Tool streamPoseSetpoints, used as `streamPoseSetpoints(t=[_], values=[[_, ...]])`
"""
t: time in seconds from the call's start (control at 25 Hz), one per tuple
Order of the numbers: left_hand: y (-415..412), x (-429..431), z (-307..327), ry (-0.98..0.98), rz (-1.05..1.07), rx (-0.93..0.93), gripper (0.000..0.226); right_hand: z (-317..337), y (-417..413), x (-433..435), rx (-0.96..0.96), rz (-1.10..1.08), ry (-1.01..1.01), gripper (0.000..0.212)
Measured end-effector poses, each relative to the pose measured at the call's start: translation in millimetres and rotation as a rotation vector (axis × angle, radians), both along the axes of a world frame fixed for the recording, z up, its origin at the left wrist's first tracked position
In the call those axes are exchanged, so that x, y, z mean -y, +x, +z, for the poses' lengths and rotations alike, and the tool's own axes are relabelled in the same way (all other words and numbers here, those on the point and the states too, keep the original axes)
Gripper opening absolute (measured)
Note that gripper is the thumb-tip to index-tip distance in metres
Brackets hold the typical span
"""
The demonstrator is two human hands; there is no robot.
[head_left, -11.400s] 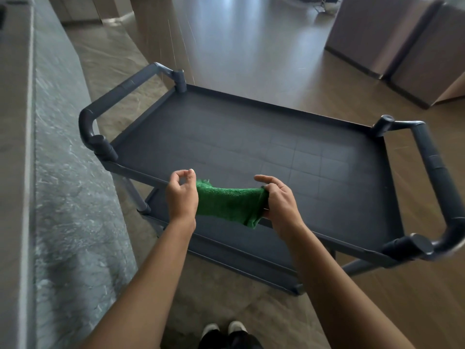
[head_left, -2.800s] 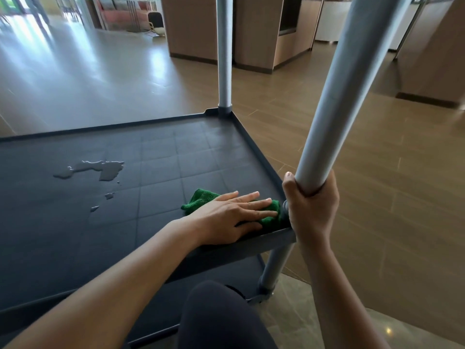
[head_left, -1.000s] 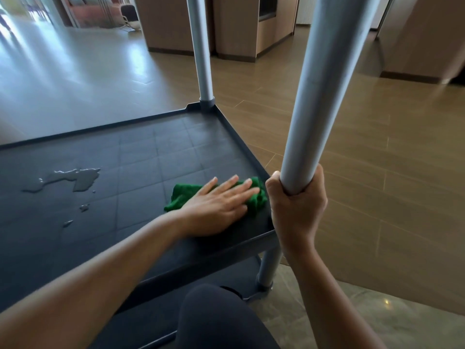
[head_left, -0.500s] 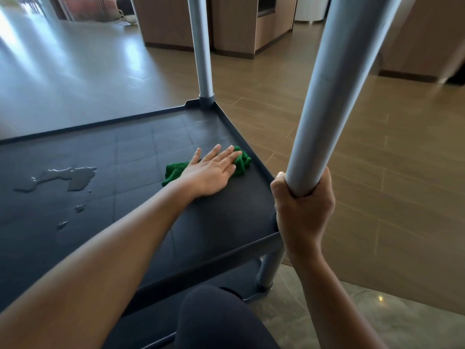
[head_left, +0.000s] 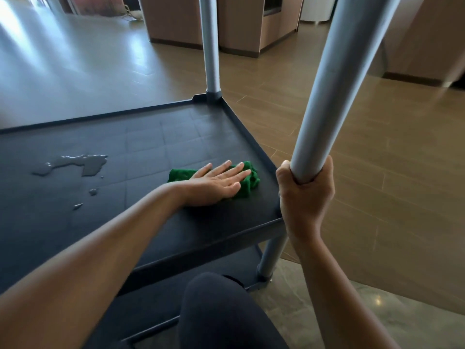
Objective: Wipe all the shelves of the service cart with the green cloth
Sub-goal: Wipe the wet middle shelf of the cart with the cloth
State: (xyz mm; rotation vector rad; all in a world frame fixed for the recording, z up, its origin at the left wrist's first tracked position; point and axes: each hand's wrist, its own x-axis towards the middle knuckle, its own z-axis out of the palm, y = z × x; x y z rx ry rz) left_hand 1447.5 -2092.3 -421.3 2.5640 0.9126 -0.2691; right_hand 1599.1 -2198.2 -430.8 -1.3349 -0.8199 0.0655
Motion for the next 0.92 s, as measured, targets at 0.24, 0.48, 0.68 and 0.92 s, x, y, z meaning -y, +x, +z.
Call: streamPoseSetpoints(t=[0.24,0.48,0.68,0.92], values=[[-48.4,72.4,4.5,-0.053,-0.046,-0.047,0.049,2.1,-10.6,5.4,0.113,-0.093,0.036,0.052],[-71.0,92.9,-2.3,-0.08,0.064,0.045,0.053,-5.8,-55.9,18.8,0.578,-0.19,0.302,0.037],[-69.2,81.2,-5.0,-0.015,0.119,0.227,0.036,-1.0,-67.8,-2.4,0.641,0.311,-0.261,0.03],[-78.4,60.6,-16.9,0.136,-0.087,0.117,0.045,-6.7,-61.6,-12.9,0.45,0.411,-0.634,0.046]])
